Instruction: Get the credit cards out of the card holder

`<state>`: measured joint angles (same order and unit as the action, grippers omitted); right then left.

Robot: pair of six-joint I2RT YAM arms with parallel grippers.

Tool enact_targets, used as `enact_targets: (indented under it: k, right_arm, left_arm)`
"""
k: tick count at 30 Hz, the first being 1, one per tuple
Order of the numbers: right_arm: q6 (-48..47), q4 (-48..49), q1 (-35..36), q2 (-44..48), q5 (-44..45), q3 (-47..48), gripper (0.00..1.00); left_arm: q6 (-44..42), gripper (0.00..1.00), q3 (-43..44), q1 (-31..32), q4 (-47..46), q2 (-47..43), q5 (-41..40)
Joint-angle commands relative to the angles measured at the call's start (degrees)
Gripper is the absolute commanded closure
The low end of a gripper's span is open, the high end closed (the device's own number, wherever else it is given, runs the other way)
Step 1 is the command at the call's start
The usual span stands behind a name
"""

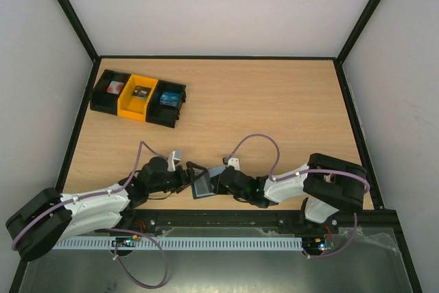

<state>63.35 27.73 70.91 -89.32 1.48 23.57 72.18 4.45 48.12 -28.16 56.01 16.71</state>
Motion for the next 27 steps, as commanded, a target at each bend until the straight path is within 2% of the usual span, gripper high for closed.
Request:
enact_targets:
  k: [1, 10, 27]
  right_arm:
    - [0.0, -6.3, 0.4, -2.4, 1.1, -1.8, 0.98]
    - [0.0, -6.3, 0.4, -2.3, 1.2, -1.8, 0.98]
    - [0.0, -6.4, 0.4, -2.3, 1.4, -1.6, 0.98]
  left_arm:
    - [-0.4, 0.0, 0.5, 0.7, -2.7, 1.7, 0.4]
    - [-2.1, 0.0, 2.5, 0.9, 7.3, -3.0, -2.8]
    - [-2.1, 0.0, 2.3, 1.1, 3.3, -0.6, -1.2]
